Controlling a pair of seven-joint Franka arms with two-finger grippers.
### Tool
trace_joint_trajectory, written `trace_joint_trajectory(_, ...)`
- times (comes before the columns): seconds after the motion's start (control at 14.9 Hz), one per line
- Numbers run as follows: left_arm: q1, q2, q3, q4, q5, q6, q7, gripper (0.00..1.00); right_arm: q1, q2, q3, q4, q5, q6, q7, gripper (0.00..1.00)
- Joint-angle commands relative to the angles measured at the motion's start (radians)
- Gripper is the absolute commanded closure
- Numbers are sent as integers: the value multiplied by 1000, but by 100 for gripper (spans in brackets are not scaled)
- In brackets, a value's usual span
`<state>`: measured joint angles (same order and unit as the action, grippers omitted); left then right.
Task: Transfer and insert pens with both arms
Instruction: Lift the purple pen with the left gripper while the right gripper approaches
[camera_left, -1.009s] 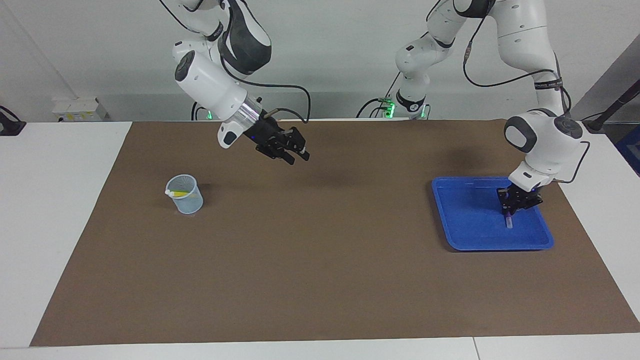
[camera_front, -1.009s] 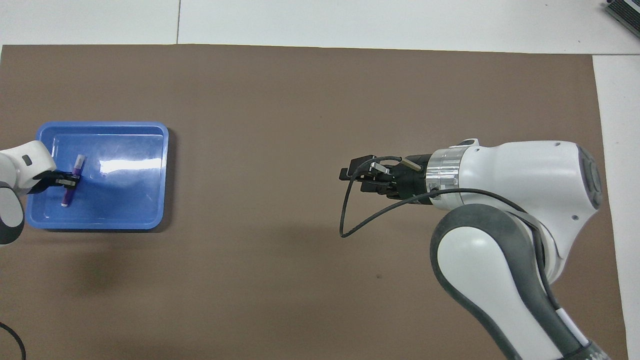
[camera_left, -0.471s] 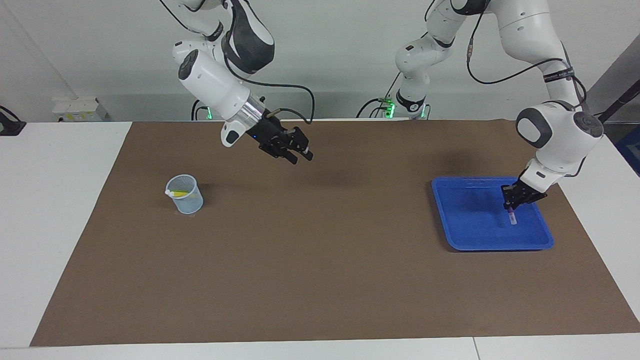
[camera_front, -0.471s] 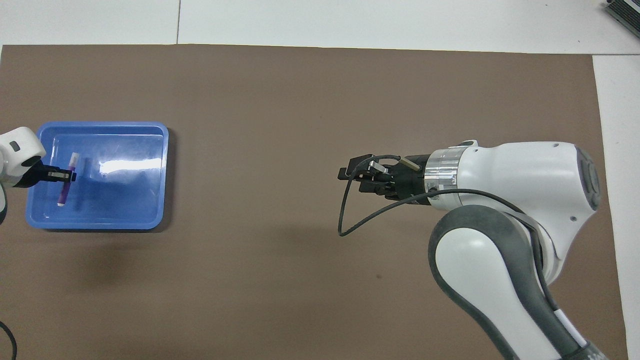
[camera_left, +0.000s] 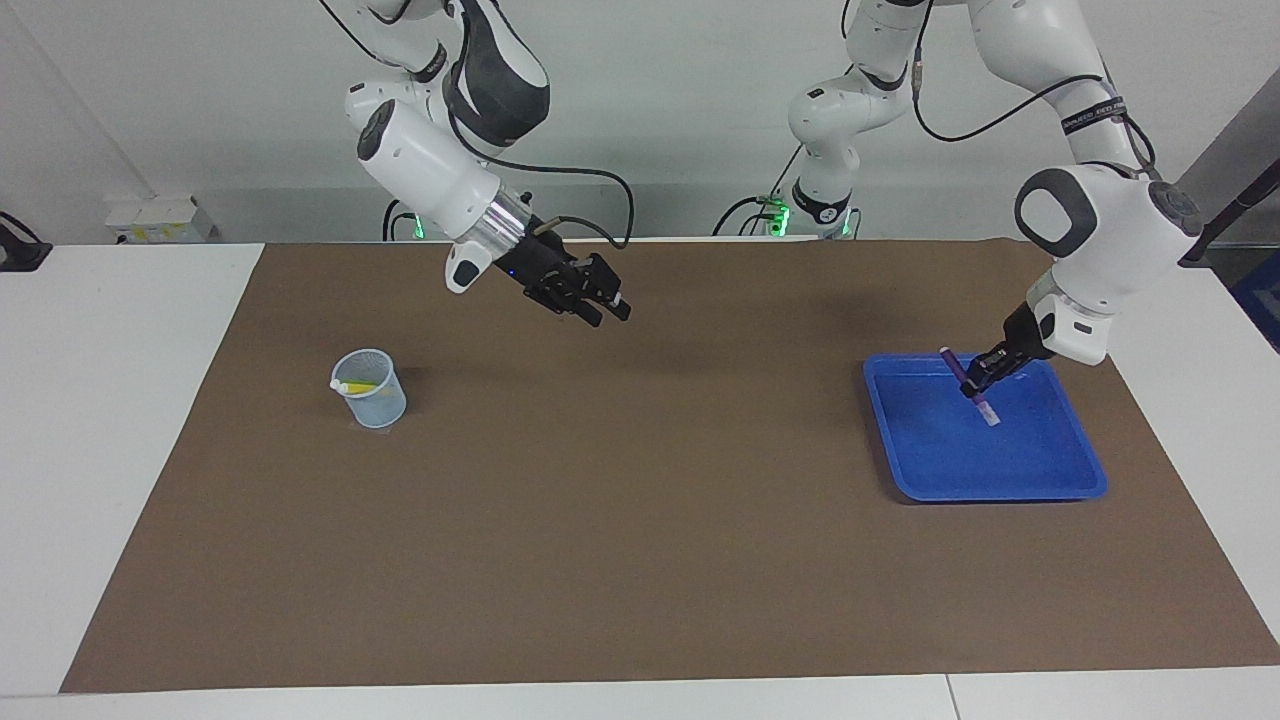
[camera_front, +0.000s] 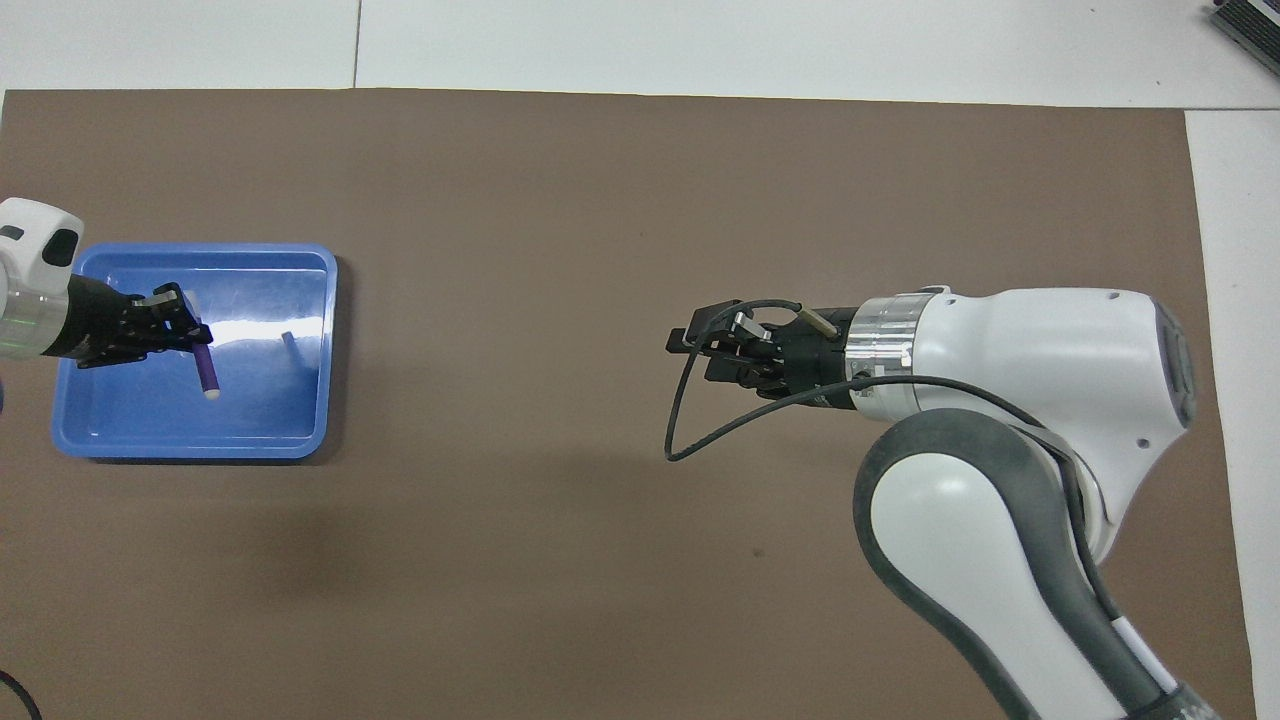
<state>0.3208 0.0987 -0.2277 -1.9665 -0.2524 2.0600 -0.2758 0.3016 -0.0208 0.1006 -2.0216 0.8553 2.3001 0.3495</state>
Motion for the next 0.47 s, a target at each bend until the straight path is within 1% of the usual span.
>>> trace_joint_trajectory(0.0, -55, -65, 10, -14, -77, -66, -283, 100, 30, 4, 7, -2, 28, 54, 52, 42)
trace_joint_trajectory(0.2, -126, -112, 10, -22, -169, -74, -593, 100, 59, 4, 7, -2, 30, 61, 94, 40)
trace_joint_trajectory(0.34, -173, -142, 10, -26, -201, -66, -771, 100, 68, 7, 7, -2, 36, 108, 109, 40)
trace_joint_trajectory(0.4, -195, -154, 10, -26, -221, -66, -833, 100, 92, 15, 8, -2, 42, 137, 117, 40)
